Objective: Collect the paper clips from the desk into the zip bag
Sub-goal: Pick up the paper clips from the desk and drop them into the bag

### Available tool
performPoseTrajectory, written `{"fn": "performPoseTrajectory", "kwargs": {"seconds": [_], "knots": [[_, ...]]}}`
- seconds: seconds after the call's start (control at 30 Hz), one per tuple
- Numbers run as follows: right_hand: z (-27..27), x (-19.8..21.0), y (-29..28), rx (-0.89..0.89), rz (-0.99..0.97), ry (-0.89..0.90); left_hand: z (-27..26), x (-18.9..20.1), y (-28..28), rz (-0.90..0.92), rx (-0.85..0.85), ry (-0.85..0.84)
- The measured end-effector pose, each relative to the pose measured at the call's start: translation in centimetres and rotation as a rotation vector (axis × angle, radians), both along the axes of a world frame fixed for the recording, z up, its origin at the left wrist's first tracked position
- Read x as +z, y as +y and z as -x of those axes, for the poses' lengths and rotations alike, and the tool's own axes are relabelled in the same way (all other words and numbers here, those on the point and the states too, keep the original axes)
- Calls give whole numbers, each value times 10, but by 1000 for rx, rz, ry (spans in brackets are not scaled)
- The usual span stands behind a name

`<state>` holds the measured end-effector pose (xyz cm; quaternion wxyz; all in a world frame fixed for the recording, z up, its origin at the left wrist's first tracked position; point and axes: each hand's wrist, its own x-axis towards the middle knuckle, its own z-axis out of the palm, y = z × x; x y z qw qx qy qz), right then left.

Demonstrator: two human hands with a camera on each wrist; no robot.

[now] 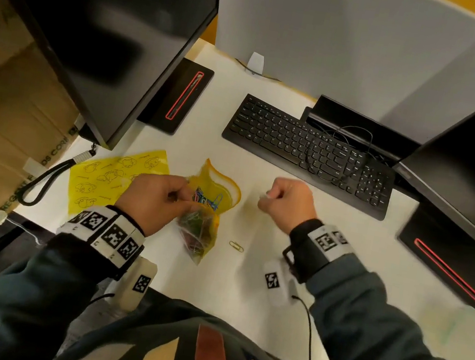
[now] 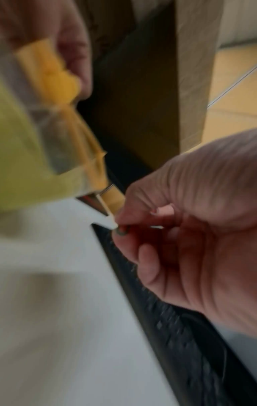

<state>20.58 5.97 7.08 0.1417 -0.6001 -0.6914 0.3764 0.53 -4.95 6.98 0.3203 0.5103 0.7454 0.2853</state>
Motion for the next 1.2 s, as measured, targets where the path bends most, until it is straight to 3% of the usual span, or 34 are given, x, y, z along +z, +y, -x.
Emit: {"fn": "performPoseTrajectory", "kwargs": {"seconds": [0.07,0.23,0.3,0.37,0.43,0.53,0.6,0.97,1.03,1.13,1.2], "knots": [[10,19,9,82,-52,61,-6,6,9,-14,-47,38],[35,29,2,438,-86,-160,-15,8,14,-6,-65,35],[32,22,-2,393,-99,-123,-12,1,10,-2,-50,-1],[19,13,-4,196,-178,-32,-9,-4,7,2,-17,-26],[4,-5,-12,65,-158,-80,-6,-5,3,5,21,-24],[-3,-35,-35,248,107,-398,-3,-8,1,1,33,-54],[1,-46,-47,340,141,-497,-5,-10,-1,-3,4,-39],[13,-57,-53,523,44,-608,-16,-16,-6,-22,-111,80],[7,-49,-48,433,39,-539,-18,-17,-5,-31,-126,86],[-2,-27,-30,103,-92,-195,-18,-19,-4,-48,-134,84],[1,-5,-23,-1,-211,24,-20,-21,-3,-82,-126,67]]}}
